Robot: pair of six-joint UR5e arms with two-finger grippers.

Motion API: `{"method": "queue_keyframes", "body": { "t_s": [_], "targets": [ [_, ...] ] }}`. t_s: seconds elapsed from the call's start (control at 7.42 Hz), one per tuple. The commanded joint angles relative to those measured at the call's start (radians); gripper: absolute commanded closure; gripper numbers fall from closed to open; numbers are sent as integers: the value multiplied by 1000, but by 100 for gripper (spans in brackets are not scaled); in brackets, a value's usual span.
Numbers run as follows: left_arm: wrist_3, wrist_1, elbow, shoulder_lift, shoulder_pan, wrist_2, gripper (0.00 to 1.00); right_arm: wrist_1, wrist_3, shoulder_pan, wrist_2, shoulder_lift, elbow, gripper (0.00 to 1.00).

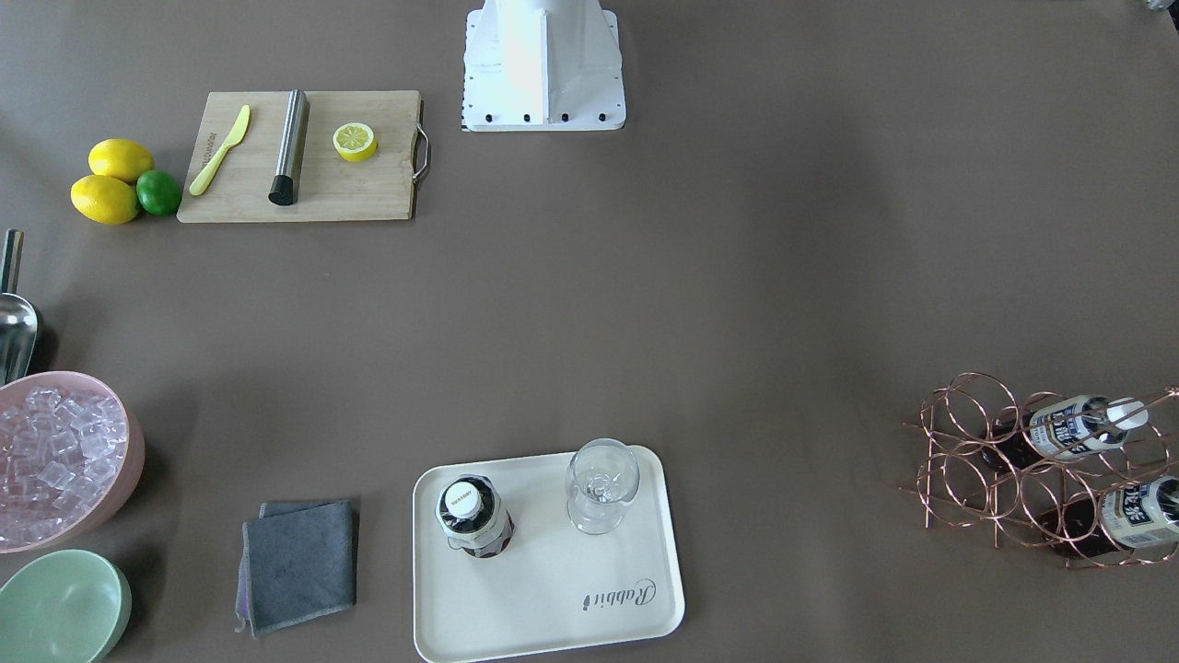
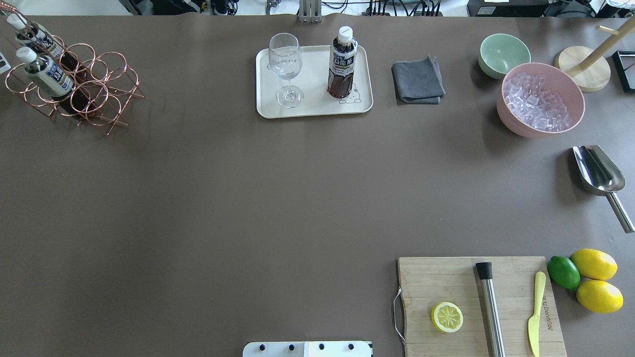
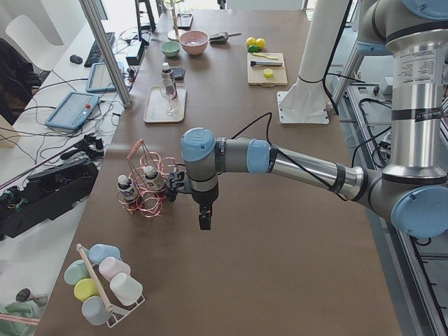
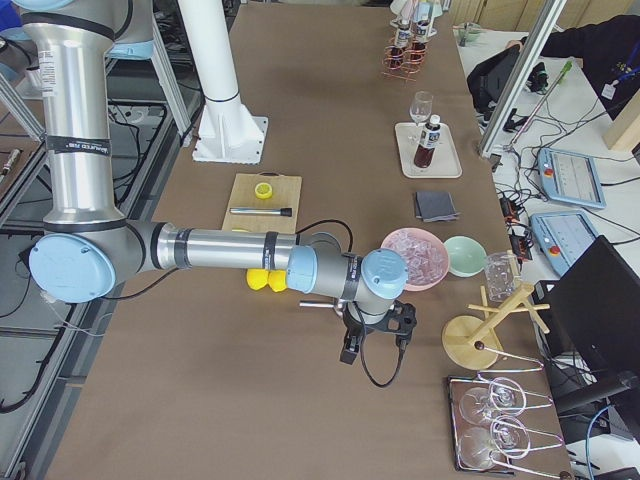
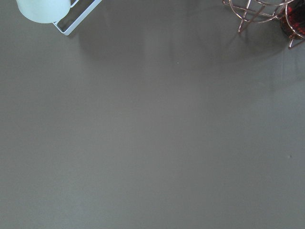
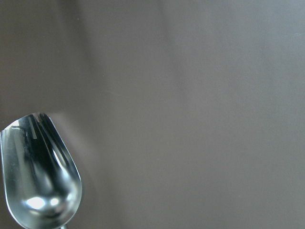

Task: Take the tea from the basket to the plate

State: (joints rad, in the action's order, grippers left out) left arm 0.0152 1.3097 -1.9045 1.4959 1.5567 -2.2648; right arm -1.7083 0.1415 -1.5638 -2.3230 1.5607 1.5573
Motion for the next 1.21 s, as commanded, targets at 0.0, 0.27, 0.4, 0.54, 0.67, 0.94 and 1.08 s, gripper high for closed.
{"method": "queue_keyframes", "body": {
  "t_s": [0.0, 0.27, 0.4, 0.54, 0.67, 0.94, 1.08],
  "targets": [
    [0, 0, 4, 1, 3, 1, 2, 6, 0, 16, 5, 4, -5, 0],
    [0, 2, -1, 1, 5, -1, 2, 6, 0, 19, 7, 1, -6, 0],
    [0, 40, 5, 1, 5, -1, 2, 6, 0, 19, 7, 1, -6, 0],
    [2, 63, 2, 0, 6, -1, 2, 6, 0, 19, 7, -1, -6, 0],
    [2, 65, 7, 0, 6, -1, 2, 6, 0, 19, 7, -2, -5, 0],
    [2, 66, 13, -8, 8, -1, 2, 6, 1, 19, 8, -2, -6, 0],
    [2, 68, 16, -9, 8, -2, 2, 4, 4, 24, 8, -5, -5, 0]
  ]
}}
